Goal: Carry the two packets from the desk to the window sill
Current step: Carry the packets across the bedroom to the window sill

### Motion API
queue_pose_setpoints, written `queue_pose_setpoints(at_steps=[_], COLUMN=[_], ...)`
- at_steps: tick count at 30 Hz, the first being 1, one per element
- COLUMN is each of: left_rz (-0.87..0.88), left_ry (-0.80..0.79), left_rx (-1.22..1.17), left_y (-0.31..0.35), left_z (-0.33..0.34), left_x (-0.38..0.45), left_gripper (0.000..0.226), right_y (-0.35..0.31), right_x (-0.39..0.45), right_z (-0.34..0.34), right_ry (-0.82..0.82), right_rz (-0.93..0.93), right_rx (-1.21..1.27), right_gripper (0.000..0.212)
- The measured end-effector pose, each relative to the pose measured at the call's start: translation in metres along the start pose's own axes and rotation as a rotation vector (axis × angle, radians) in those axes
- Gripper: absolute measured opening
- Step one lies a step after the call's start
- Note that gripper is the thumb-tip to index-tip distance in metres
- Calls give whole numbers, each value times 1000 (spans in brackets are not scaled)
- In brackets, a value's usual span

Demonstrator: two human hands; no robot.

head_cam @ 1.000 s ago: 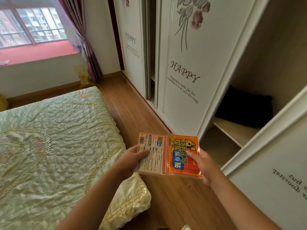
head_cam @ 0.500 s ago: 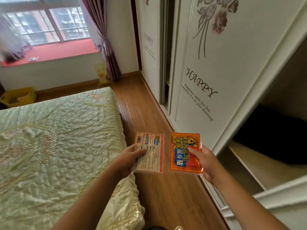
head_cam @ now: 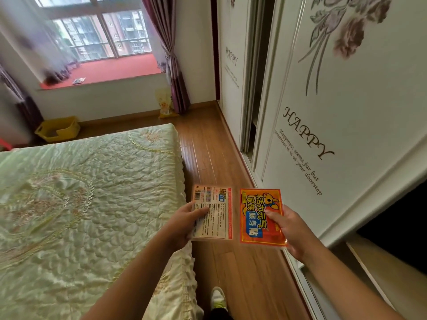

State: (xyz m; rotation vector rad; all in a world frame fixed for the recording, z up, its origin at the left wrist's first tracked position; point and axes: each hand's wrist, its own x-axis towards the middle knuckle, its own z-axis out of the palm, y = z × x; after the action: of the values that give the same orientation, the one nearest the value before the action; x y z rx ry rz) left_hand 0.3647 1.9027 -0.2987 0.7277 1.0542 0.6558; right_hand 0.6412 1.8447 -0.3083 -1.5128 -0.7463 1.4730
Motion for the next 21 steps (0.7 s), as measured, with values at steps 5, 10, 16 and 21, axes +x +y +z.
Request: queue_pose_setpoints(at_steps=[5,10,16,21], left_rz=[14,62,62,60], left_ry=[10,46,69,87], left_rx=[3,-36,-34,-39], left_y=[26,68,117,143], left_z=[-18,-49,-90,-114], left_x=[38,80,117,143], left_gripper=[32,29,27,26], right_y=[-22,-50,-84,-106], right_x=[49,111,174,217], right_z=[13,36,77,98], right_ry=[-6,-23,-62,-74], right_rz=[-12,-29,-40,-47], right_rx=[-48,-71,-76,-79], right_gripper=[15,16,17,18])
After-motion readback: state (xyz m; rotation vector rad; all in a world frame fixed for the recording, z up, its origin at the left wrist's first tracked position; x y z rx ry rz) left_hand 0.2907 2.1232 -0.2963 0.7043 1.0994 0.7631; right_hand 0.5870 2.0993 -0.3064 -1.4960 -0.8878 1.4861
